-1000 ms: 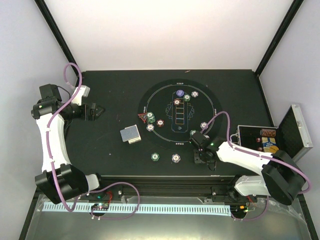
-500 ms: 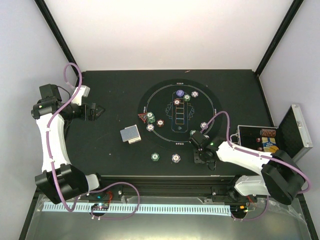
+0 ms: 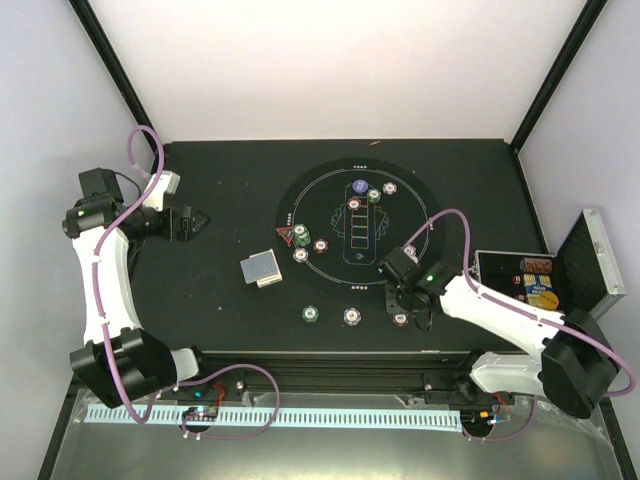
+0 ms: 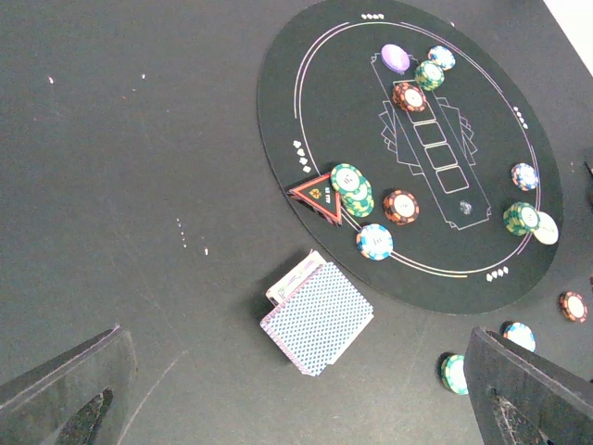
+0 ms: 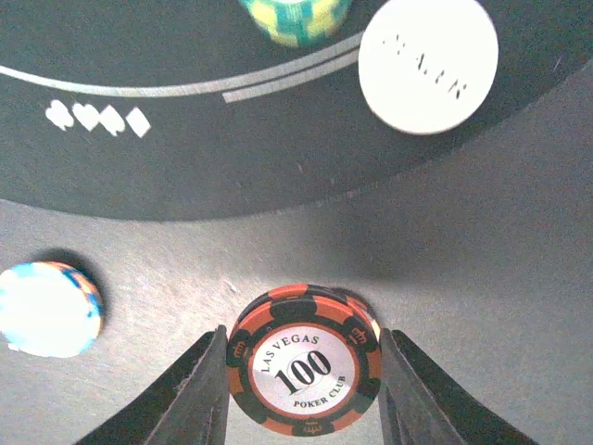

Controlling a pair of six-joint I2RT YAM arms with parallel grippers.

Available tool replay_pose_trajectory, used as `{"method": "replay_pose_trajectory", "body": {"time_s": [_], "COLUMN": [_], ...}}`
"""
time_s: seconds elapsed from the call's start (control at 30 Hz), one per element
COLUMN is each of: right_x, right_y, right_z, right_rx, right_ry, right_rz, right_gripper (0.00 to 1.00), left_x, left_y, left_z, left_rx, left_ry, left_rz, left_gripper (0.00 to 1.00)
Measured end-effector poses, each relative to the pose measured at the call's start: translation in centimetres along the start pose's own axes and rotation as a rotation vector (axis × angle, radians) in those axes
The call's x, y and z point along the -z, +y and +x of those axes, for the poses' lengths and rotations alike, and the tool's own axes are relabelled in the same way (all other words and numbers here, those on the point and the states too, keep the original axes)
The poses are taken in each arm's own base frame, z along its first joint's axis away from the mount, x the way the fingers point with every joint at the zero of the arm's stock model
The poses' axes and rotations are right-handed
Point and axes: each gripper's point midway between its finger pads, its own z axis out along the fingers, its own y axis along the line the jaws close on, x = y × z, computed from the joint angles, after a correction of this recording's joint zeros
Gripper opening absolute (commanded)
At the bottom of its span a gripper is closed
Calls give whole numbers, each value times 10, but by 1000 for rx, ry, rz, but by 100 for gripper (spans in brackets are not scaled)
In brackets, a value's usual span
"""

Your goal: Distribute texas hold em gaming equipment

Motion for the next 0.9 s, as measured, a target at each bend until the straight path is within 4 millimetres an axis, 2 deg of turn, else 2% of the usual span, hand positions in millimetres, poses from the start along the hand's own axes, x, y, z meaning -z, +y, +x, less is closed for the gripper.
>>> {"method": "replay_pose_trajectory", "body": {"time_s": [0.17,0.3,0.37,0.47,0.6,0.73,0.9], "right_x": [24,39,47,50,32,5,-27], "right_y": [-2,-23,-38,-55,-75,-96,-107], "right_z": [-35,-71,-95,-125,-152,-155,-154], "right_rx": [-37,-103,-141,-173,-212,-252,-279], "right_ry": [-72,-131,-166,-187,-169,-107,-41], "right_rz": [-15,6,31,72,111,139,151], "right_gripper": [20,20,20,20,20,20,20], "left_x": [0,0,0,0,-5,-11,-21], "left_y": [0,0,-1,-2,-3,-3,-2], "left_z": [0,1,2,6,17,34,53], "left_rx": [-3,-19,-30,-47,-67,-87,-114], "left_ry": [0,2,6,19,48,92,143], "left_rz": [0,0,2,9,26,50,74], "left_gripper": [99,99,99,99,99,99,99]}}
